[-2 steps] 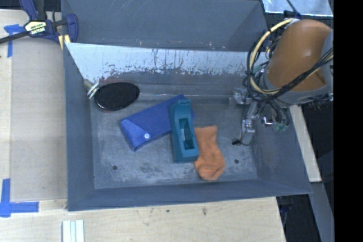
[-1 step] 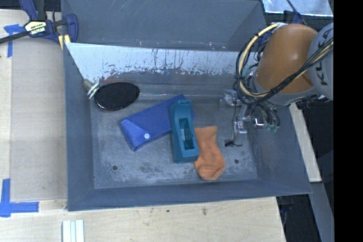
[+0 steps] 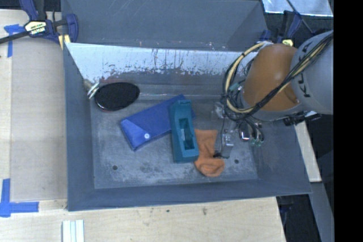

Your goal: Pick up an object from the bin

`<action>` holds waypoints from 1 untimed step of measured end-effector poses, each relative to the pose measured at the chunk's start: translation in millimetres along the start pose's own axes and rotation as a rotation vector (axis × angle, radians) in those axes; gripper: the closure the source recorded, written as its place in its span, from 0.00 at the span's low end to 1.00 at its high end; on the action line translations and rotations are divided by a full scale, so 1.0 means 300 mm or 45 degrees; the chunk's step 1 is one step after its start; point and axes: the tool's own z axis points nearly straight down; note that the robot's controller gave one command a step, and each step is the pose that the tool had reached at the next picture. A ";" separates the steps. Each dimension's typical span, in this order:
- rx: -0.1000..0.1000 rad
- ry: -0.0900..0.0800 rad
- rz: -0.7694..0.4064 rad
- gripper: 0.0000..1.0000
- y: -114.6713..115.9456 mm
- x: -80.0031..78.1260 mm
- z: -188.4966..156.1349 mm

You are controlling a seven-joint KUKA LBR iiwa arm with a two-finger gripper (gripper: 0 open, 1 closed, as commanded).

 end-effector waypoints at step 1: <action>0.000 0.002 0.034 1.00 0.050 0.013 0.044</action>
Offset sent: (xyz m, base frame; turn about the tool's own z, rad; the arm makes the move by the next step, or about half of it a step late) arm 0.0000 0.0000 0.0000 0.0000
